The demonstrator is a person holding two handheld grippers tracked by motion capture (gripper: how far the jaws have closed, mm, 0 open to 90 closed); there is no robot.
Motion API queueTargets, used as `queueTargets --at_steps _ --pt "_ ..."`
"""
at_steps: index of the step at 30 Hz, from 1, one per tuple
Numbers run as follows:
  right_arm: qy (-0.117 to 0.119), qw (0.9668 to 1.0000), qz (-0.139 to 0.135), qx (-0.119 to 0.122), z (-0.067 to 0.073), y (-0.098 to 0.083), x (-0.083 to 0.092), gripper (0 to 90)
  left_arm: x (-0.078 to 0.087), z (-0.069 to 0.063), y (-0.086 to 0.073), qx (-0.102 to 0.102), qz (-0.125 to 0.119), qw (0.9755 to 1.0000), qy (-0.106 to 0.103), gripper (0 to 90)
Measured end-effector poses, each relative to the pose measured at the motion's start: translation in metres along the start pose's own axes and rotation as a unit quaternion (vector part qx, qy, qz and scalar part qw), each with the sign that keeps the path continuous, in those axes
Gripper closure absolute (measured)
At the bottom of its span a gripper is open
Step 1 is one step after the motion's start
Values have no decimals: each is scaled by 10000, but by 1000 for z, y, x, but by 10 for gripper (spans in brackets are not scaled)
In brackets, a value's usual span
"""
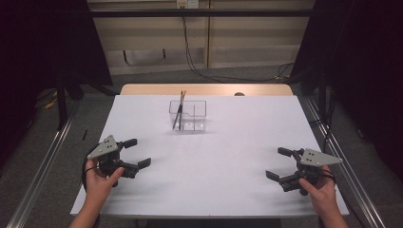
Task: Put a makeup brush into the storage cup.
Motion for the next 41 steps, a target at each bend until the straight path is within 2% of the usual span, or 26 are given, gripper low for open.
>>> queueTargets --at_steps 10,26,41 --pt "-20 10000 2 2 -1 0 1 7 4 -3 0 -13 -30 10000 5 7" --pt "-9 10000 -27 -25 -1 1 -1 8 13 -6 -10 30 28 10000 57 7" --pt "-30 10000 -63 -45 -3 1 1 8 12 -7 -15 90 41 9999 33 8"
Point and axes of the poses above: each handheld gripper's, and its own axes: x roughly backward along the jaws, y roughly out of its top, z roughly to its left, the point moved 9 cm from there along -x, roughly forward along the jaws, and after that the axes turned 10 degrees about z, right-handed, at the moved point
